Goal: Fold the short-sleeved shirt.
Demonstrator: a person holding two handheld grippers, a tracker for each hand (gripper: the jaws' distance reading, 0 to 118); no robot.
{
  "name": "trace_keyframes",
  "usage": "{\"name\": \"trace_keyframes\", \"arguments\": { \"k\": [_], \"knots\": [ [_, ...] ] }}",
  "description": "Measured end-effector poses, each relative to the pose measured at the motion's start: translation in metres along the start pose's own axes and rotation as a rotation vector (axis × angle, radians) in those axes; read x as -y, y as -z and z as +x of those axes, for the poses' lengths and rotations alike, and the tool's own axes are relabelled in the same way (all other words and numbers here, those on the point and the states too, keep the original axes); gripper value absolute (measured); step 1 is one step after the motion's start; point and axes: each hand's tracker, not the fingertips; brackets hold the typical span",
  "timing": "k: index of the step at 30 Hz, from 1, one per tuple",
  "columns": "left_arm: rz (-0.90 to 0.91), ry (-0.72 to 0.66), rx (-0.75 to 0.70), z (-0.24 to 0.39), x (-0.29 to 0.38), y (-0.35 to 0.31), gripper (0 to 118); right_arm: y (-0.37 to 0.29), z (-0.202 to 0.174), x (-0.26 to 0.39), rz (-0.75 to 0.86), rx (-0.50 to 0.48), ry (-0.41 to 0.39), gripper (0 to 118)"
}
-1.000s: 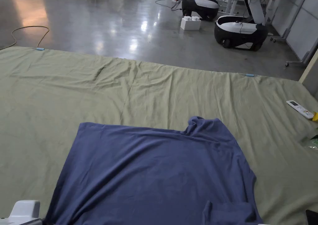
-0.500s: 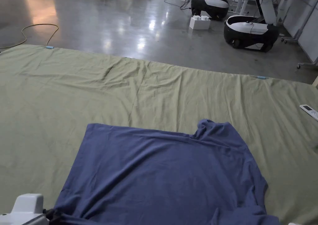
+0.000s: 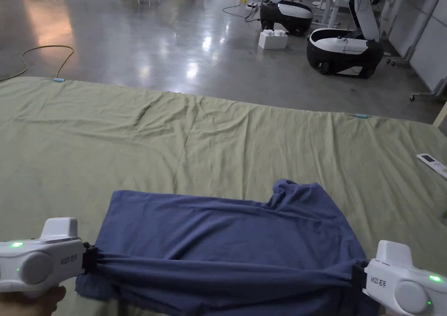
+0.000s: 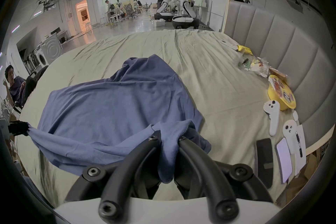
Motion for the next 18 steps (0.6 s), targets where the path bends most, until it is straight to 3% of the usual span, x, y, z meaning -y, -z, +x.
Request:
{"name": "trace_keyframes", "arguments": {
  "k": [10, 13, 14, 17, 18],
  "knots": [
    [-0.058, 0.024, -0.022, 0.014, -0.005, 0.037, 8, 0.05, -0.011, 0.003, -0.021, 0.013, -0.03, 15],
    [-0.04, 0.012, -0.034, 0.016, -0.002, 0.026, 17, 0.039, -0.011, 0.004, 0.032, 0.039, -0.059, 43],
    [-0.026, 0.01, -0.038, 0.018, -0.001, 0.021, 26, 0.029, -0.012, 0.004, 0.072, 0.039, -0.06, 56],
    [0.059, 0.004, 0.004, 0.022, -0.002, -0.002, 57, 0.001, -0.014, 0.002, 0.192, 0.015, -0.054, 74],
    [0.1, 0.019, 0.012, 0.028, -0.001, -0.012, 62, -0.006, -0.013, 0.001, 0.245, 0.013, -0.056, 78]
  ]
}}
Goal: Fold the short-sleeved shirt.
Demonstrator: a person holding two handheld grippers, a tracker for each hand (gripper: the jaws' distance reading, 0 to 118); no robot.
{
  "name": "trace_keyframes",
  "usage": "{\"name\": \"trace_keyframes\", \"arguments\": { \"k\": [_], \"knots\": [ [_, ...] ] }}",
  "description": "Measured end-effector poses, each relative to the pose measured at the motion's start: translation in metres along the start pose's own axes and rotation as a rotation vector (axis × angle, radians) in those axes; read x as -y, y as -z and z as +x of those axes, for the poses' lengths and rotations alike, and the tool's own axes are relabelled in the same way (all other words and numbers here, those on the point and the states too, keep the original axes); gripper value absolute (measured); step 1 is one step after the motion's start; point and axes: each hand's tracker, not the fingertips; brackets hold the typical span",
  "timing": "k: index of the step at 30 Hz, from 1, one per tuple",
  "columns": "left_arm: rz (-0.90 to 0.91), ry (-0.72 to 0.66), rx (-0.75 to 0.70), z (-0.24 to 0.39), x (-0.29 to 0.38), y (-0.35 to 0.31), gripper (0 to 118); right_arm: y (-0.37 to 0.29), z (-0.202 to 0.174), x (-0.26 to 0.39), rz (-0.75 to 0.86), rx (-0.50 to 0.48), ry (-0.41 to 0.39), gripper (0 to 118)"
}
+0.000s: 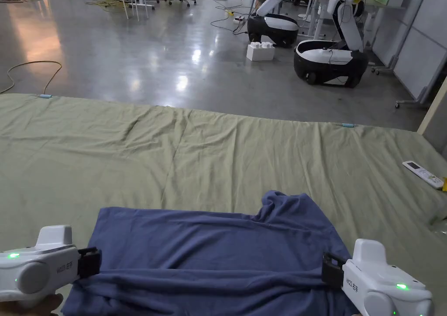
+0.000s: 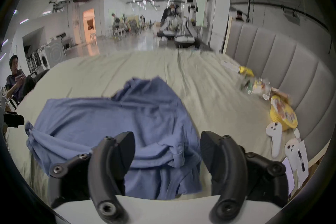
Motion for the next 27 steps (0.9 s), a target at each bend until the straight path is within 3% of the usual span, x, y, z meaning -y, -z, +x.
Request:
{"name": "trace_keyframes", "arguments": {
  "k": [2, 7, 9, 10, 11, 12, 14, 16, 17, 20, 21, 22, 27],
  "knots": [
    [0.083, 0.037, 0.01, 0.006, -0.003, -0.018, 62, -0.023, -0.005, -0.005, 0.109, 0.003, -0.003, 84],
    [0.326, 0.077, 0.02, 0.039, 0.009, -0.084, 60, -0.093, -0.031, -0.012, 0.383, 0.005, -0.009, 85],
    [0.419, 0.104, 0.013, 0.052, 0.017, -0.109, 54, -0.118, -0.042, -0.012, 0.467, 0.009, -0.01, 83],
    [0.465, 0.127, 0.007, 0.045, 0.018, -0.115, 46, -0.13, -0.048, -0.01, 0.519, 0.008, -0.021, 80],
    [0.498, 0.151, -0.003, 0.05, 0.022, -0.124, 30, -0.14, -0.052, -0.01, 0.546, 0.016, -0.028, 68],
    [0.536, 0.173, -0.013, 0.055, 0.027, -0.135, 18, -0.147, -0.058, -0.009, 0.551, 0.024, -0.017, 53],
    [0.564, 0.181, -0.032, 0.048, 0.034, -0.139, 11, -0.161, -0.065, -0.006, 0.575, 0.034, -0.014, 14],
    [0.583, 0.176, -0.012, 0.047, 0.038, -0.151, 6, -0.168, -0.07, -0.005, 0.583, 0.03, 0.003, 11],
    [0.59, 0.179, -0.005, 0.045, 0.04, -0.154, 4, -0.171, -0.071, -0.005, 0.587, 0.024, 0.007, 4],
    [0.573, 0.186, -0.031, 0.041, 0.043, -0.162, 3, -0.175, -0.075, 0.002, 0.585, 0.006, -0.002, 3],
    [0.57, 0.183, -0.03, 0.036, 0.045, -0.162, 3, -0.178, -0.078, 0.0, 0.612, 0.023, -0.069, 2],
    [0.561, 0.172, -0.024, 0.031, 0.048, -0.159, 3, -0.177, -0.079, 0.002, 0.586, 0.01, -0.036, 1],
    [0.417, 0.109, -0.024, 0.004, 0.057, -0.141, 2, -0.18, -0.081, 0.003, 0.588, -0.009, -0.046, 1]
  ]
}}
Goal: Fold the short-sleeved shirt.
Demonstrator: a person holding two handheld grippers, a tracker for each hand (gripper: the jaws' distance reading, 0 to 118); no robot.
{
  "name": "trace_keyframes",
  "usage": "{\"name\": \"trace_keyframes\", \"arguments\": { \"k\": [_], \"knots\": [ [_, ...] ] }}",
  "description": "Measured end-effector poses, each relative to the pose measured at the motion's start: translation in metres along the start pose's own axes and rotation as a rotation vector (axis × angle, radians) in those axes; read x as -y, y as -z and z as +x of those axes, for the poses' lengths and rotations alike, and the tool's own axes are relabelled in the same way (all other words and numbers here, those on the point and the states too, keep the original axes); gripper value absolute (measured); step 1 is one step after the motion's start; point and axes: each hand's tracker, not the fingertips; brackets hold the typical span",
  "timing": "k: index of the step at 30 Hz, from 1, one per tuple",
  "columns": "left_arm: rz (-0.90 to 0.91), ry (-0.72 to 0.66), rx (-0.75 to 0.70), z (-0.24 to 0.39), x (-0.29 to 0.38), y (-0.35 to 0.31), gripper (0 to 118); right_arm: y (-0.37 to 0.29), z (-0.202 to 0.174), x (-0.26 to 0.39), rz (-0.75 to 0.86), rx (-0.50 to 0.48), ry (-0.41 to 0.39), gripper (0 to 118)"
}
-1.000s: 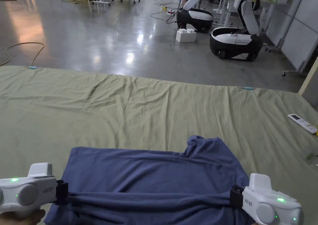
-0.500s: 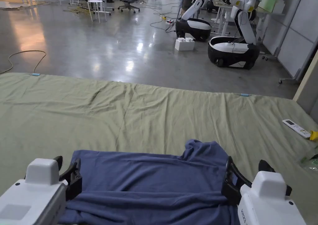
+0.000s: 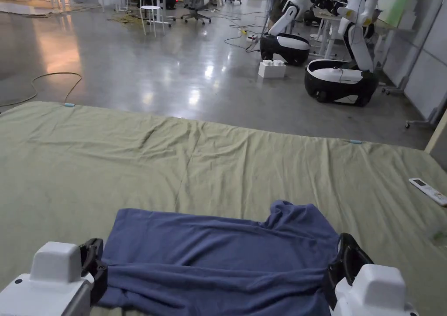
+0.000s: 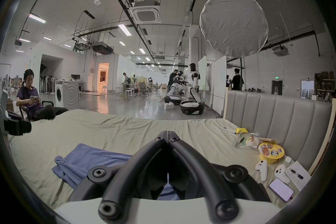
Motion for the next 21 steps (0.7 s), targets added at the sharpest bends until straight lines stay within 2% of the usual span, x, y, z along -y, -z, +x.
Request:
{"name": "trace_keyframes", "arguments": {
  "k": [4, 6, 8, 10, 12, 14, 21],
  "knots": [
    [-0.209, -0.093, 0.023, -0.032, 0.024, 0.04, 2, 0.005, -0.002, 0.007, -0.034, -0.016, -0.006, 1],
    [-0.349, -0.113, 0.04, -0.047, 0.036, 0.066, 2, 0.007, -0.001, 0.011, -0.055, -0.023, -0.004, 1],
    [-0.409, -0.119, 0.028, -0.045, 0.041, 0.083, 3, 0.01, -0.001, 0.016, -0.069, -0.027, -0.007, 1],
    [-0.476, -0.111, 0.032, -0.052, 0.048, 0.107, 15, 0.013, -0.001, 0.021, -0.088, -0.027, -0.016, 1],
    [-0.546, -0.124, 0.049, -0.048, 0.049, 0.125, 46, 0.016, 0.001, 0.025, -0.105, -0.027, -0.02, 1],
    [-0.569, -0.141, 0.049, -0.049, 0.052, 0.143, 68, 0.017, 0.002, 0.029, -0.124, -0.026, -0.028, 1],
    [-0.764, -0.077, 0.028, -0.022, 0.066, 0.176, 67, 0.023, 0.009, 0.047, -0.197, -0.018, -0.037, 1]
  ]
}}
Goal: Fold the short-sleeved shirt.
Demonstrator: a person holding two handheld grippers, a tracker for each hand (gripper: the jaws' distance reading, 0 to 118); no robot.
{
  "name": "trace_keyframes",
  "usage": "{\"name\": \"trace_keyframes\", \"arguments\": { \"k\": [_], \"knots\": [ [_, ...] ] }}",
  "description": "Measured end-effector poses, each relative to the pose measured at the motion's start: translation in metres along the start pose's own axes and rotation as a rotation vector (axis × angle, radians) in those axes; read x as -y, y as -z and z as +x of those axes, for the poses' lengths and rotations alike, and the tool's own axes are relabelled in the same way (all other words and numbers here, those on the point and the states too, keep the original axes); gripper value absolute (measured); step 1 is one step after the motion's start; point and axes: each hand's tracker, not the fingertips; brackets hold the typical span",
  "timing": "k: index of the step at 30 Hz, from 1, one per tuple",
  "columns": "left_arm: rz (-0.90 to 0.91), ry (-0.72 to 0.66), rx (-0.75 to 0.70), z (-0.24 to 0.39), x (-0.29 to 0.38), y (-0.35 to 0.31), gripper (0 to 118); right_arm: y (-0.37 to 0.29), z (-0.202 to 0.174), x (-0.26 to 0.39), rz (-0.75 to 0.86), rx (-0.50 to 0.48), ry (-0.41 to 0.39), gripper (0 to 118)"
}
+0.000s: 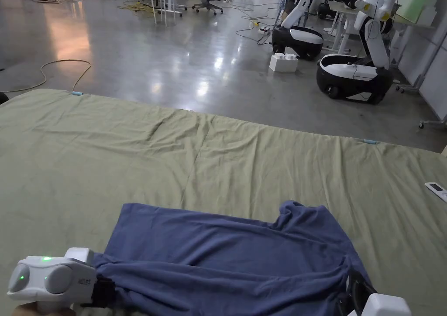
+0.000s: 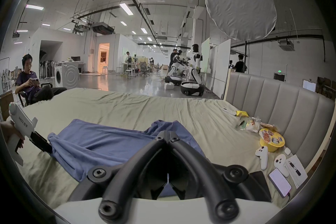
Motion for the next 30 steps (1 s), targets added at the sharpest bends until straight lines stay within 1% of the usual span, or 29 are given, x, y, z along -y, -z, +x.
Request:
{"name": "trace_keyframes", "arguments": {
  "k": [1, 2, 3, 4, 6, 7, 8, 9, 10, 11, 12, 15, 16, 17, 18, 19, 20, 21, 23, 25, 28, 29, 30],
  "knots": [
    [-0.043, 0.02, -0.009, 0.003, 0.002, 0.005, 67, 0.001, 0.002, 0.002, -0.009, 0.002, -0.001, 1],
    [-0.032, 0.049, -0.018, 0.005, 0.004, 0.005, 67, 0.002, 0.003, 0.004, -0.016, 0.004, -0.001, 1],
    [0.019, 0.079, -0.036, 0.011, 0.006, 0.0, 67, 0.003, 0.005, 0.006, -0.025, 0.007, 0.0, 1],
    [0.015, 0.08, -0.041, 0.015, 0.007, -0.001, 66, 0.003, 0.006, 0.008, -0.031, 0.009, 0.002, 1],
    [0.019, 0.07, -0.038, 0.019, 0.012, -0.013, 59, 0.006, 0.011, 0.012, -0.051, 0.016, 0.011, 1],
    [0.023, 0.065, -0.039, 0.021, 0.013, -0.014, 53, 0.007, 0.012, 0.014, -0.061, 0.019, 0.018, 1],
    [0.03, 0.061, -0.045, 0.024, 0.015, -0.015, 41, 0.008, 0.014, 0.015, -0.072, 0.022, 0.027, 1],
    [0.043, 0.068, -0.056, 0.028, 0.016, -0.018, 24, 0.01, 0.016, 0.017, -0.082, 0.023, 0.032, 1],
    [0.054, 0.078, -0.035, 0.023, 0.014, -0.02, 11, 0.012, 0.019, 0.019, -0.095, 0.029, 0.037, 1],
    [0.053, 0.076, -0.021, 0.026, 0.015, -0.021, 8, 0.014, 0.021, 0.021, -0.102, 0.033, 0.04, 1],
    [0.046, 0.081, -0.027, 0.03, 0.017, -0.023, 8, 0.016, 0.024, 0.022, -0.111, 0.037, 0.039, 1],
    [0.067, 0.099, -0.02, 0.019, 0.016, -0.021, 7, 0.034, 0.041, 0.03, -0.226, 0.055, 0.027, 4],
    [0.075, 0.094, -0.013, 0.017, 0.018, -0.026, 7, 0.041, 0.049, 0.034, -0.269, 0.059, 0.04, 13],
    [0.088, 0.09, -0.011, 0.016, 0.02, -0.031, 7, 0.048, 0.056, 0.037, -0.297, 0.067, 0.038, 35],
    [0.105, 0.085, -0.01, 0.01, 0.02, -0.034, 7, 0.058, 0.065, 0.041, -0.354, 0.065, 0.04, 53],
    [0.119, 0.08, -0.003, 0.008, 0.022, -0.039, 7, 0.069, 0.073, 0.046, -0.422, 0.057, 0.065, 69],
    [0.129, 0.075, 0.001, 0.007, 0.024, -0.042, 7, 0.074, 0.085, 0.052, -0.466, 0.084, 0.075, 80],
    [0.137, 0.07, -0.001, 0.004, 0.024, -0.045, 7, 0.087, 0.092, 0.058, -0.519, 0.039, 0.079, 81],
    [0.149, 0.068, 0.009, 0.002, 0.025, -0.049, 7, 0.106, 0.102, 0.067, -0.585, 0.014, 0.099, 81],
    [0.16, 0.074, 0.007, 0.002, 0.026, -0.052, 7, 0.116, 0.103, 0.071, -0.637, -0.027, 0.095, 82],
    [0.161, 0.085, 0.007, 0.0, 0.025, -0.049, 7, 0.136, 0.096, 0.086, -0.717, -0.032, 0.038, 84],
    [0.158, 0.086, 0.007, -0.001, 0.025, -0.048, 7, 0.142, 0.093, 0.092, -0.744, -0.039, 0.027, 82],
    [0.155, 0.083, 0.008, -0.001, 0.025, -0.045, 7, 0.146, 0.089, 0.097, -0.776, -0.057, 0.025, 73]
  ]
}}
